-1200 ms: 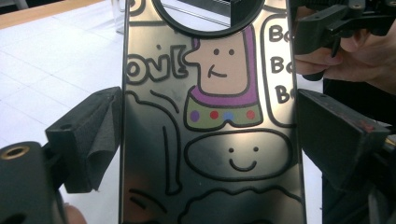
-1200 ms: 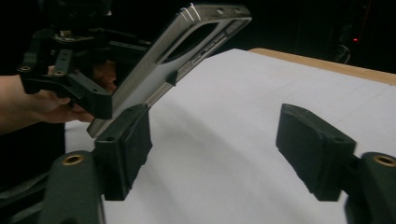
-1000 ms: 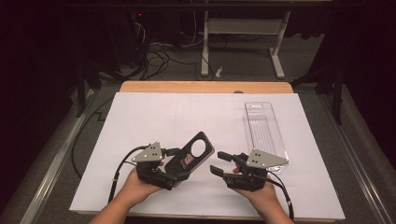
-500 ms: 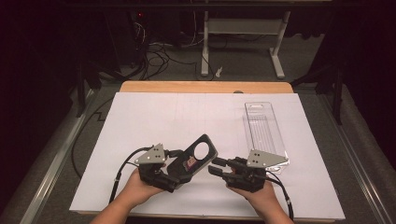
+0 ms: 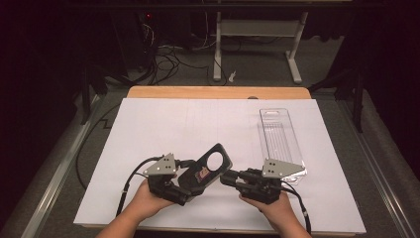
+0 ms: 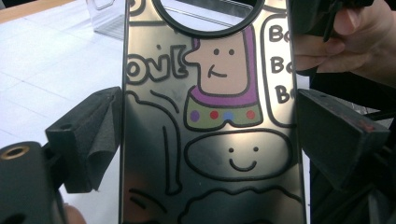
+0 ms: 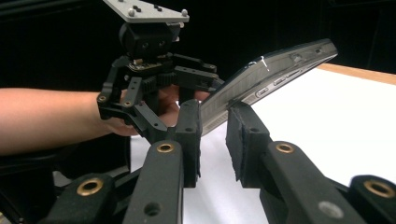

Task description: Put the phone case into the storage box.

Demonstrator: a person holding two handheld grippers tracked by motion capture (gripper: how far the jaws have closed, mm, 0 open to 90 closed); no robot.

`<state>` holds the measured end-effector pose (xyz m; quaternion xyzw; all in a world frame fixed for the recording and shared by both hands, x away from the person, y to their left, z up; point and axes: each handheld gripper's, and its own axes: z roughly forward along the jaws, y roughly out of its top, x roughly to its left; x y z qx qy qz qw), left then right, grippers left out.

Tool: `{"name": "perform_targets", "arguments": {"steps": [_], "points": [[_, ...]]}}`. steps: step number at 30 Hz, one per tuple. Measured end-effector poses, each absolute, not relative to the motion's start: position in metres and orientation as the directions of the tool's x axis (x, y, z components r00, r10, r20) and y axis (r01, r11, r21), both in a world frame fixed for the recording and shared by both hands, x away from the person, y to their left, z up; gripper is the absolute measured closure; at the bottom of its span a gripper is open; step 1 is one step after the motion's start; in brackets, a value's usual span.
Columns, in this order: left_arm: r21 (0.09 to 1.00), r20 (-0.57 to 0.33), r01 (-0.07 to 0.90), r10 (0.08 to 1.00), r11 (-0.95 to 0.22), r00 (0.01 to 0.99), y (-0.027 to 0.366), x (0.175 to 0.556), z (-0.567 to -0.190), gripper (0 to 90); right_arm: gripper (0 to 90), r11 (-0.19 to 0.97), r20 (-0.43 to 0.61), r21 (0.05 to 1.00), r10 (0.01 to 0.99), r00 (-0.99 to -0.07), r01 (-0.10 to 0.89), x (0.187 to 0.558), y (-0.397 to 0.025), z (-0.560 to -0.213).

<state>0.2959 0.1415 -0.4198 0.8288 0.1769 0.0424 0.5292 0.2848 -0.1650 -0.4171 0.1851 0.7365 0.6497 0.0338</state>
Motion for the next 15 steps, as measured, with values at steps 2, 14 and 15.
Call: {"name": "perform_targets", "arguments": {"steps": [2,14,15], "points": [[0.893,-0.117,0.248,0.337,-0.376,0.934,0.1413,0.2957,-0.4196,13.1,76.4,0.083,0.197,0.969,0.313,-0.929,0.233,0.2853,-0.165,-0.4171],[0.892,-0.125,0.249,0.322,-0.377,0.938,0.1397,0.2955,-0.4205,13.0,76.4,0.059,0.233,0.964,0.284,-0.93,0.26,0.2872,-0.1653,-0.4178],[0.892,-0.125,0.249,0.322,-0.377,0.938,0.1397,0.2955,-0.4205,13.1,76.4,0.058,0.235,0.964,0.283,-0.93,0.261,0.2872,-0.1653,-0.4179]]}}
